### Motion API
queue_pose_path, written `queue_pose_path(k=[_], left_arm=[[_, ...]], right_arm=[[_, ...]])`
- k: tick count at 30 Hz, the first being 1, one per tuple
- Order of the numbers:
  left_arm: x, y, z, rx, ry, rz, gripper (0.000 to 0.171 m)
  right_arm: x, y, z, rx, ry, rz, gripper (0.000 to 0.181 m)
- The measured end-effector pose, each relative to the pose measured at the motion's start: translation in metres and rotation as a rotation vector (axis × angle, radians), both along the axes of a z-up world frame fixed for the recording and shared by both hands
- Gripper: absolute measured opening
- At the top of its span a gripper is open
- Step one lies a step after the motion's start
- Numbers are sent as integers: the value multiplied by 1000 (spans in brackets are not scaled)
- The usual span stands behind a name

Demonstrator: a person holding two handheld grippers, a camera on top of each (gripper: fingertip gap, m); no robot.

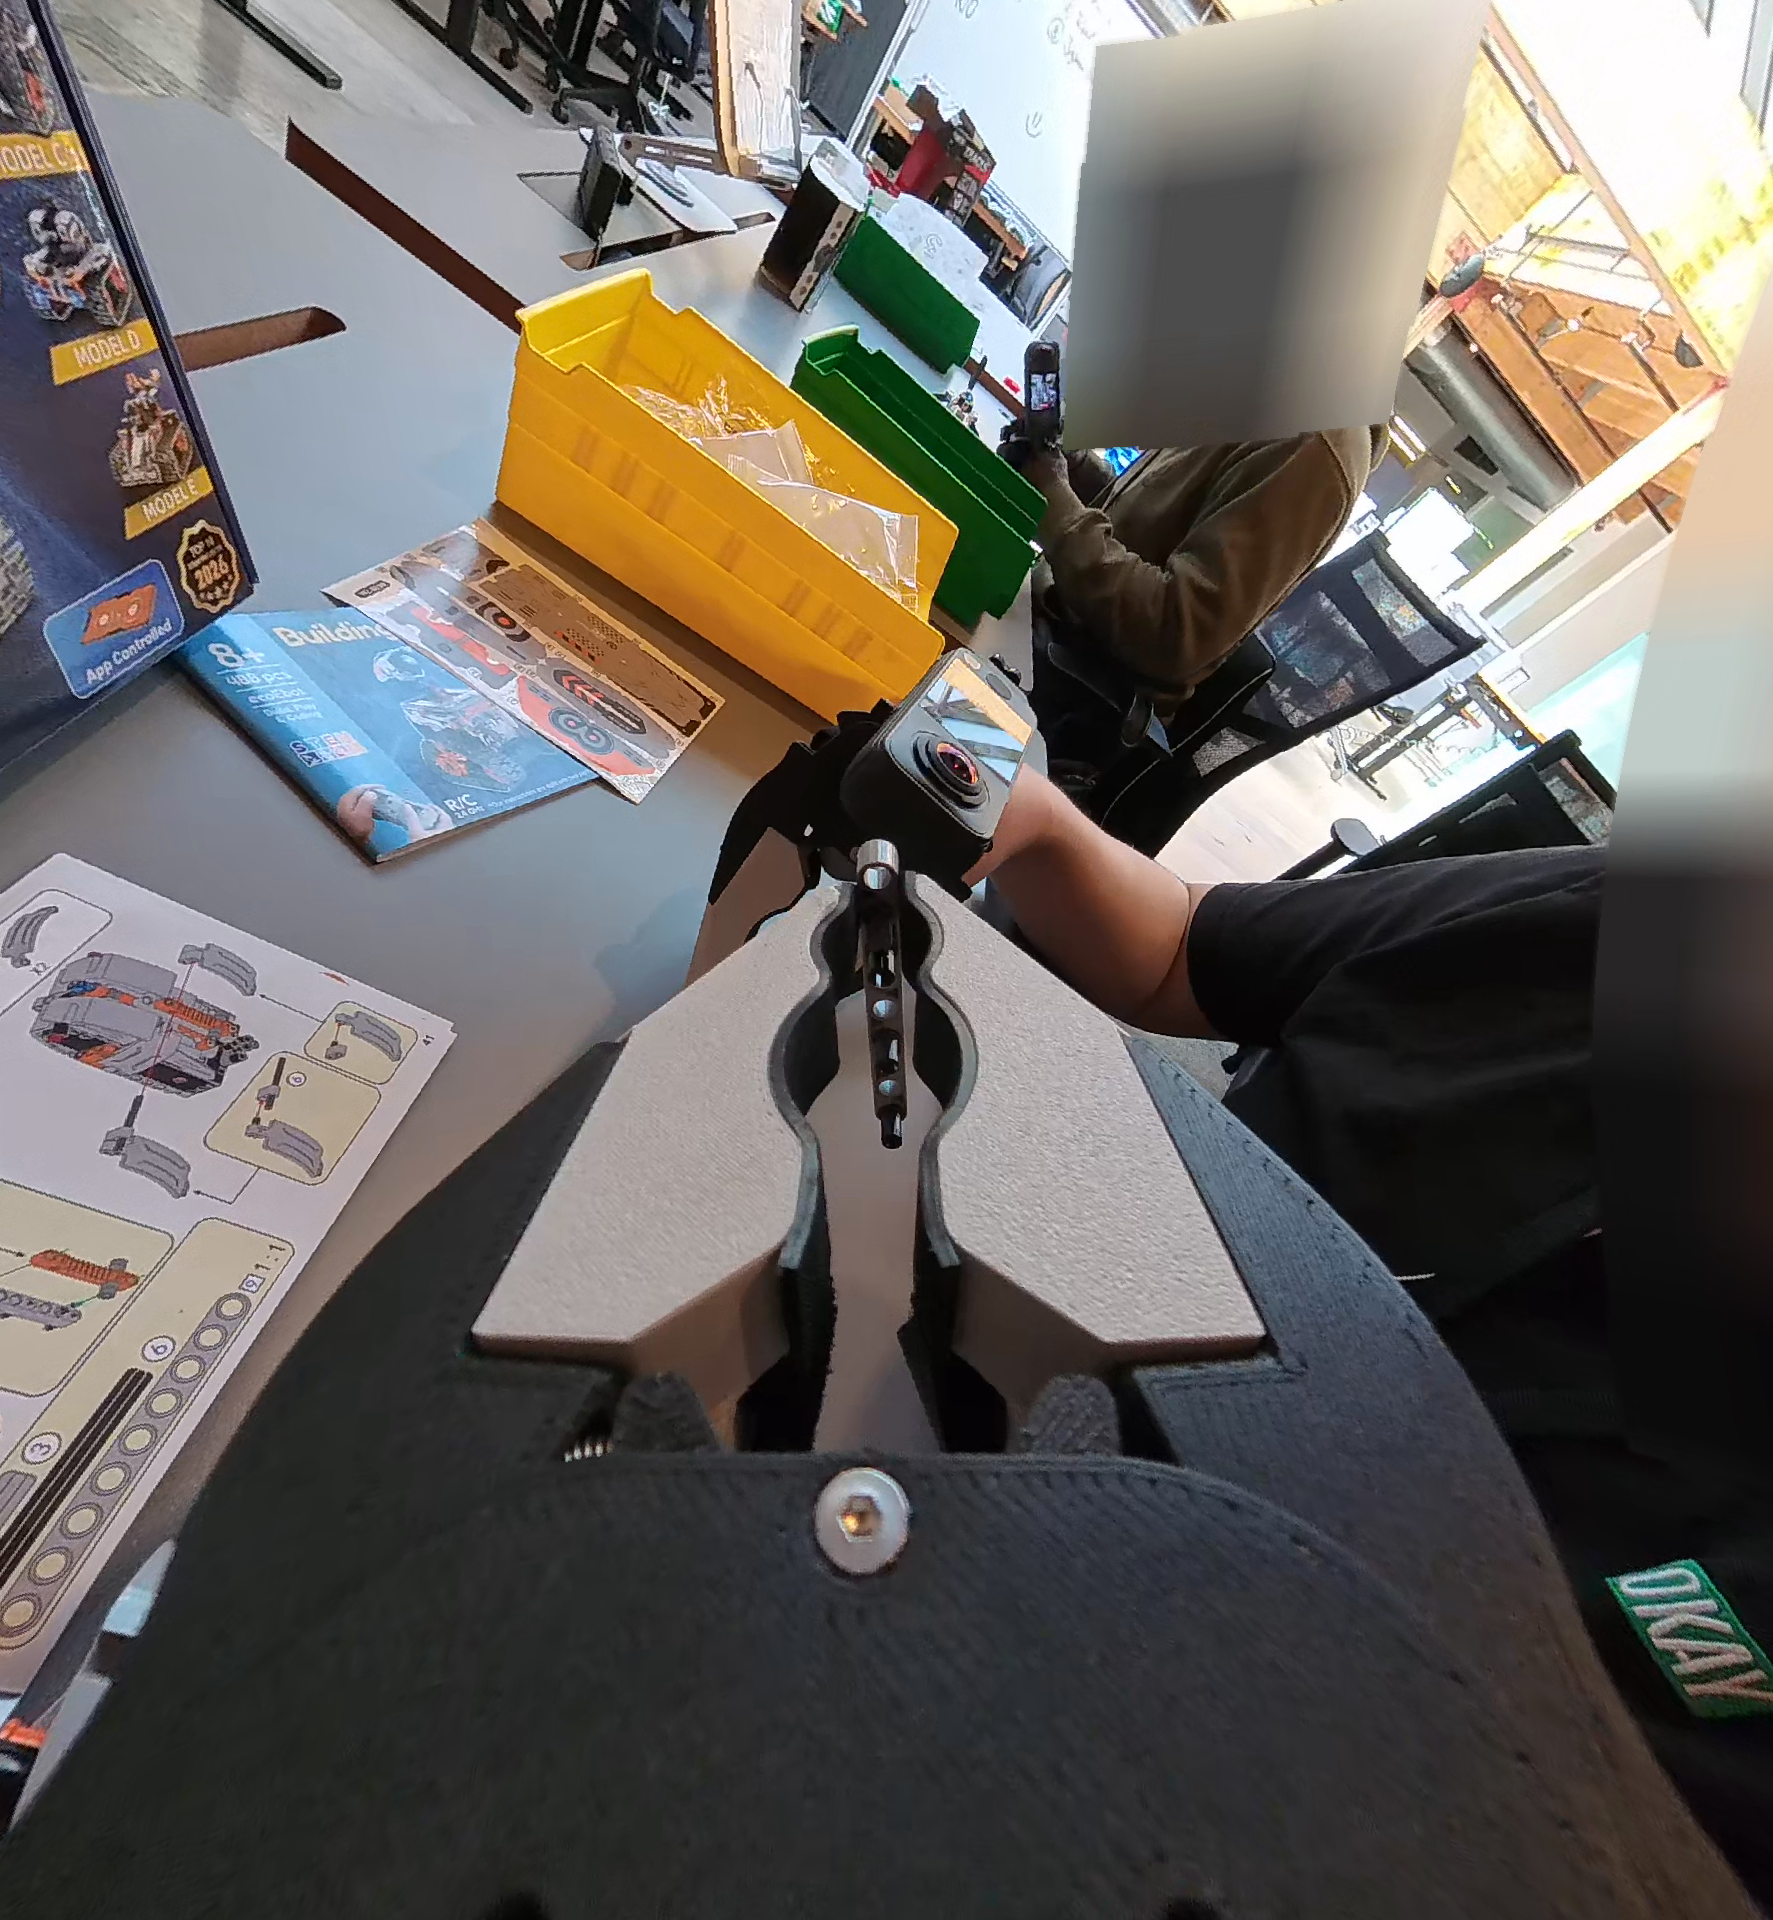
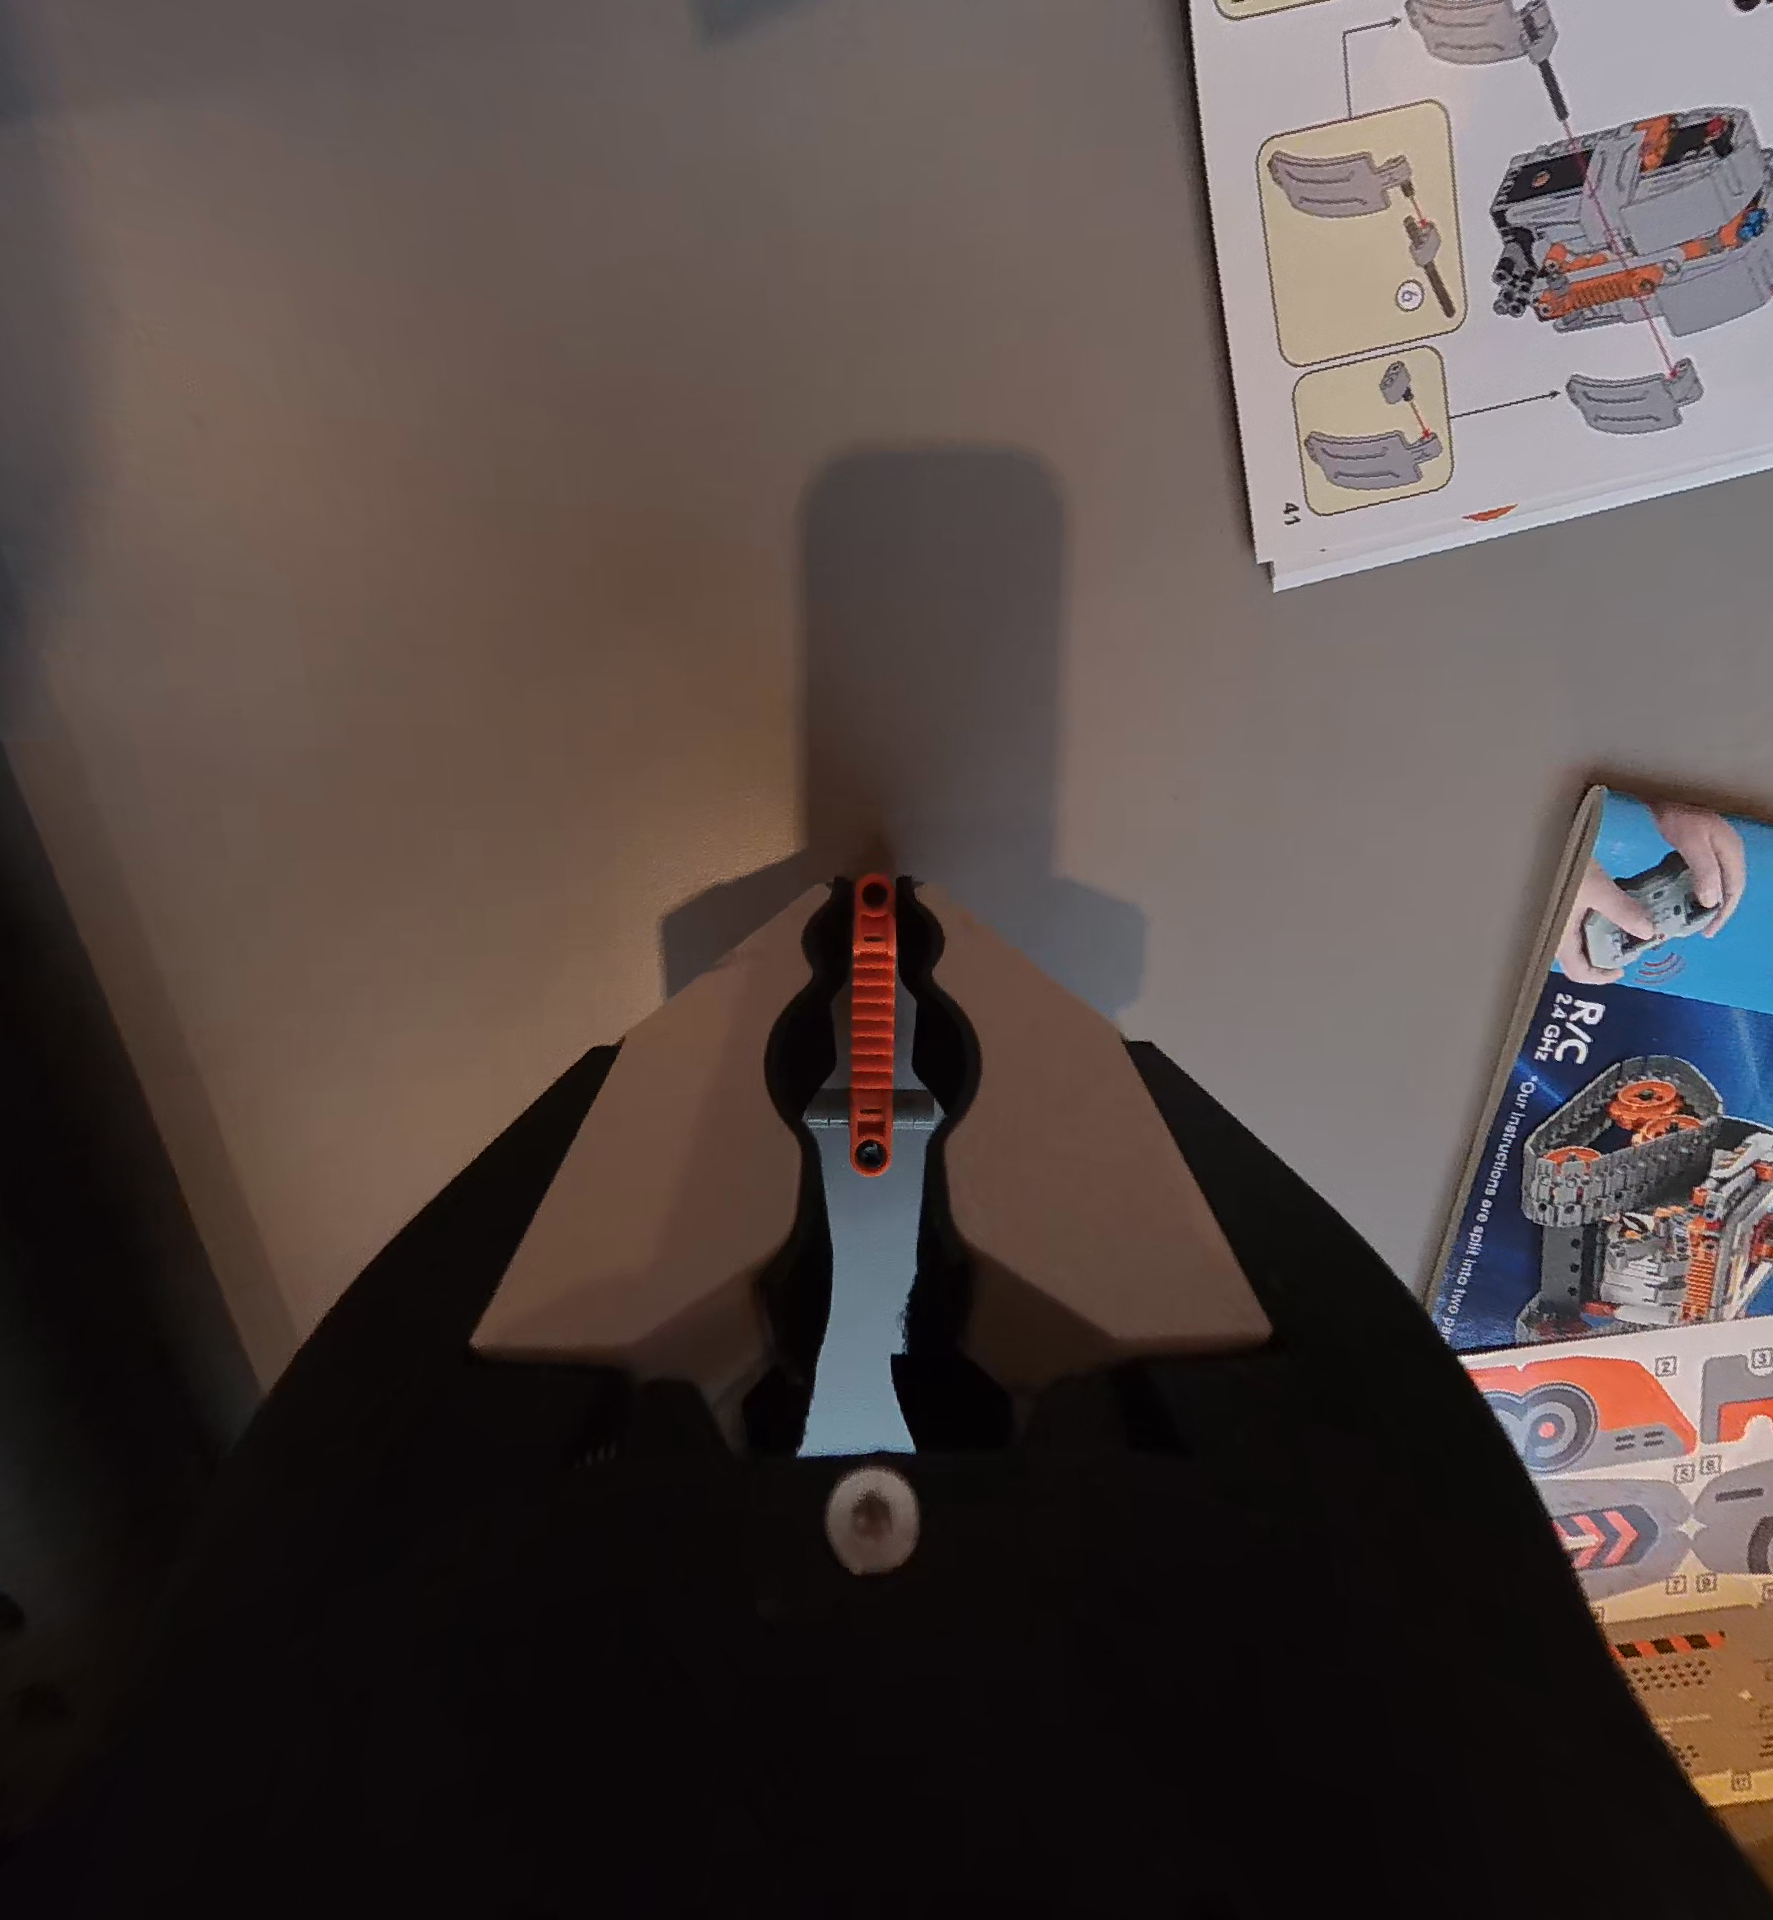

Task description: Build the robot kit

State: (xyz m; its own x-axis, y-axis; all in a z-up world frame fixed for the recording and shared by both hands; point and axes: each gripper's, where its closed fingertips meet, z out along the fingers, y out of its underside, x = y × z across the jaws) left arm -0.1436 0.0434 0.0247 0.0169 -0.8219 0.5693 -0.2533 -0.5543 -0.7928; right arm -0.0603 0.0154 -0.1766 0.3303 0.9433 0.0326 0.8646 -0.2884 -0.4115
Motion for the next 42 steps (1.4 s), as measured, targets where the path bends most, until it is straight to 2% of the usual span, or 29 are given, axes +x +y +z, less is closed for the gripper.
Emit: queue_pose_path(k=[3, 6, 10, 14, 16, 18, 23, 30, 35, 42], left_arm=[[-1, 0, 3, -7, -22, -4, 5], [-1, -1, 8, -18, -62, -17, 5], [2, -8, 16, -34, -125, -66, 4], [7, -8, 16, -38, -128, -72, 4], [11, -10, 14, -44, -122, -80, 4], [16, -11, 11, -47, -111, -87, 4], [31, -17, 5, -45, -88, -118, 4], [30, -13, 1, -37, -77, -102, 4], [21, -7, 3, -28, -76, -63, 4], [-1, 5, 15, 64, -87, 41, 5]], right_arm=[[-2, -1, 4, 7, 18, 19, 6], [-13, 1, 27, 31, 163, 20, 6], [-28, 11, 91, 46, 576, -56, 6], [-23, 15, 172, -63, 1163, -128, 5], [-13, 18, 193, -174, 1375, -158, 6], [-6, 20, 200, -248, 1487, -165, 6], [-1, 21, 209, -354, 1625, -159, 5], [-1, 26, 204, -409, 1667, -196, 5], [0, 35, 196, -388, 1666, -253, 5], [-1, 43, 189, -318, 1688, -309, 5]])
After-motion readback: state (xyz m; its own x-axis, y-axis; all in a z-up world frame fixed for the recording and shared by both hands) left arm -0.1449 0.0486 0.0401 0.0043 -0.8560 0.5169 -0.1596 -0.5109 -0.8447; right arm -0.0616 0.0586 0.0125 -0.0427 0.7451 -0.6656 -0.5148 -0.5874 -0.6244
